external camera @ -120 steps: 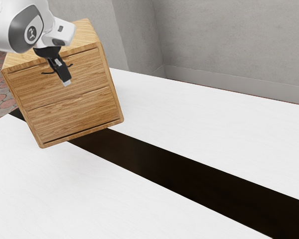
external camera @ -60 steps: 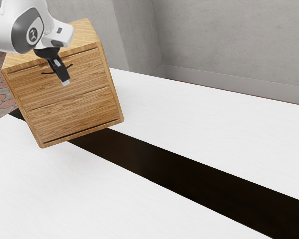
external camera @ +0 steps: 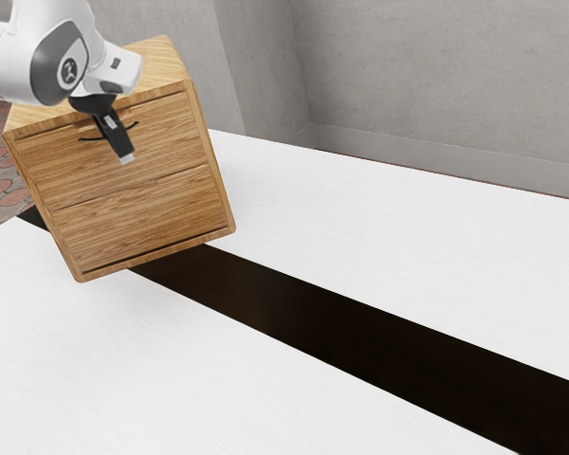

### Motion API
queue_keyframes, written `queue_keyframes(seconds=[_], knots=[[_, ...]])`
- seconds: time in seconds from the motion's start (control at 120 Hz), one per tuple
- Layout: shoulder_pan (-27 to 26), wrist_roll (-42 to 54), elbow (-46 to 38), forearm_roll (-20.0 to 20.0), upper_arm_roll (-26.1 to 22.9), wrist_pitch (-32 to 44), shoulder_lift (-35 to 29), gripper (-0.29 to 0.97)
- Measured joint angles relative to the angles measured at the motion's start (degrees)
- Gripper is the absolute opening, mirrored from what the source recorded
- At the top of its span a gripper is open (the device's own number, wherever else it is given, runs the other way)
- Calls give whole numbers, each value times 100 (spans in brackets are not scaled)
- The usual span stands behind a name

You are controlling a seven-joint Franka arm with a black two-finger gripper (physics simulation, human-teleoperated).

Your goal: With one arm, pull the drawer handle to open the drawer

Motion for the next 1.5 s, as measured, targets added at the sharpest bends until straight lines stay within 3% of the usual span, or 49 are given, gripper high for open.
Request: queue_keyframes(seconds=[0.25, 0.792, 1.117, 1.5], knots=[[42, 45, -58, -19, 6, 19, 1, 65], [82, 251, -72, -15, -2, 34, -61, 28], [77, 449, -73, -13, 1, 43, -77, -2], [37, 550, -555, 15, -55, 180, -429, -10]])
